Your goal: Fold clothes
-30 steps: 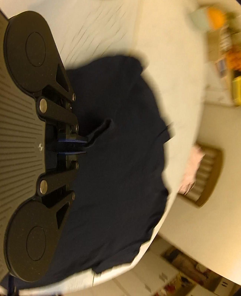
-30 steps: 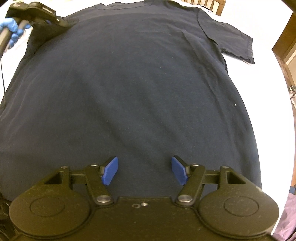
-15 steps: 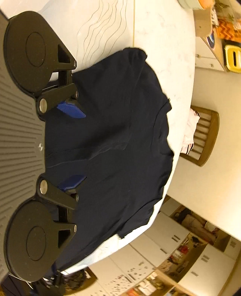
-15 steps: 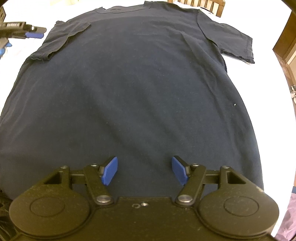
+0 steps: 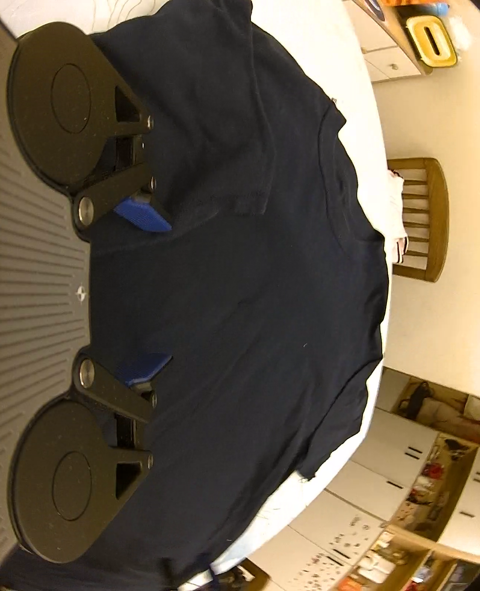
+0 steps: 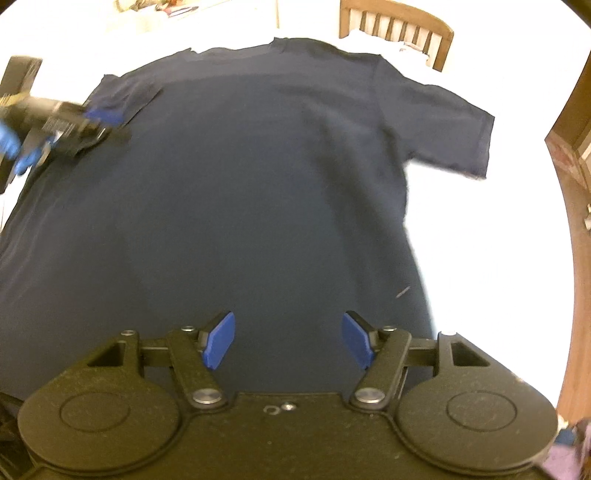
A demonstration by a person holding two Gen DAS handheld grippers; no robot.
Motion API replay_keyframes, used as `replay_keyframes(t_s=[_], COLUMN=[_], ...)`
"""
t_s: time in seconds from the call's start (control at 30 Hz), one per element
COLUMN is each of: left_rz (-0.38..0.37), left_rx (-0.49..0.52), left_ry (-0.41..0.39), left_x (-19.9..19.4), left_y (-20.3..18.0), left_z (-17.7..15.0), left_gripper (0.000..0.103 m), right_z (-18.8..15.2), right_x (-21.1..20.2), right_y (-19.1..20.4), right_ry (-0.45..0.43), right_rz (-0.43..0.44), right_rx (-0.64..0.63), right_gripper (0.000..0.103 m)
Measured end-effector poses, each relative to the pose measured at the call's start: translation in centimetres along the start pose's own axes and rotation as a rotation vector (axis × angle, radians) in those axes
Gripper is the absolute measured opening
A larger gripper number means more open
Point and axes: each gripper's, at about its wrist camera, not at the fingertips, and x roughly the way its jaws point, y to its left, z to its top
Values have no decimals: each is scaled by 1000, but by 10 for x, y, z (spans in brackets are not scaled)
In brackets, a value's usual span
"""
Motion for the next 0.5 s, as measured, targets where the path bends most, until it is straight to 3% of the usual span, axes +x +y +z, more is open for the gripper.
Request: replay_keyframes(t_s=[0.1,0.3,0.5], left_rz=[-15,106,185], left_rx=[-6,-100,-243], left_ry=[46,38,66], left_x=[-9,-38,-39], left_y=[-10,-5,18], left_z=[-7,-10,-16], left_gripper=[76,77,81], right_z=[29,104,157], right_x=[3,26,75], right_y=[-45,-136,-175], right_ry=[-45,-99,-49], right_rz=[-42,-60,-60], right_rx=[33,157,242], right_gripper=[103,103,103])
